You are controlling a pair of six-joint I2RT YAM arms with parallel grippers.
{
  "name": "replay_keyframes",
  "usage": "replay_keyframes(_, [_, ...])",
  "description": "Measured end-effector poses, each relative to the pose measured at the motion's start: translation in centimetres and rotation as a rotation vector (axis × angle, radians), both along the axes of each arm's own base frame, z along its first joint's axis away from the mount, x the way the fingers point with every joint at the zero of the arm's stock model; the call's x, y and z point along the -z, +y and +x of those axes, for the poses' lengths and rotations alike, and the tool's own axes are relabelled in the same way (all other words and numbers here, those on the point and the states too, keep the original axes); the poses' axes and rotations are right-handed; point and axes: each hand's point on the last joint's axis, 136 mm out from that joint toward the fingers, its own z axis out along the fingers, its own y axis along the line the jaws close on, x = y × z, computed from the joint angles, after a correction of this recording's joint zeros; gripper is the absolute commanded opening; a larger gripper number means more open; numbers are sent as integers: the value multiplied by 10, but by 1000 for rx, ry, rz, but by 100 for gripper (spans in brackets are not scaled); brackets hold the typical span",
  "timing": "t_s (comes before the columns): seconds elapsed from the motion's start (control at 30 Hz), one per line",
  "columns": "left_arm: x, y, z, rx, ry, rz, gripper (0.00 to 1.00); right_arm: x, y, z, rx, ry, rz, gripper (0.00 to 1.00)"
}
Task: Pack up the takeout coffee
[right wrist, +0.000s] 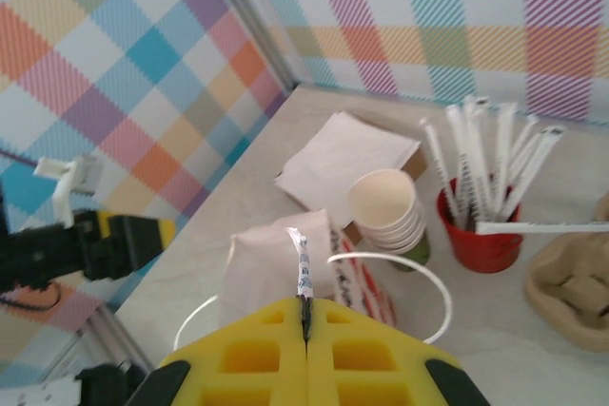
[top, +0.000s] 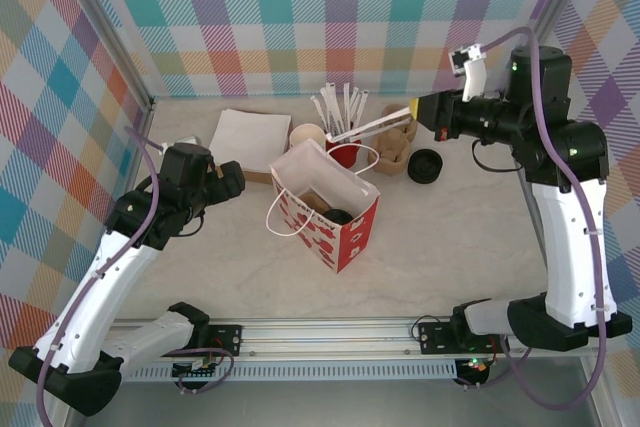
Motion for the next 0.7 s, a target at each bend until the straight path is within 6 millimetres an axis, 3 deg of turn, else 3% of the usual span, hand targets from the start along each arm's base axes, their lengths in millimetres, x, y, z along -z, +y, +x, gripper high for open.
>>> replay_keyframes(0.3, [4,0,-1,-8,0,-8,97,43,45,-8,-131,105,-78,5])
replay_keyframes(0.7, [7,3,-5,-14,-3,-16,97,109,113,13,-208,160,-252,5])
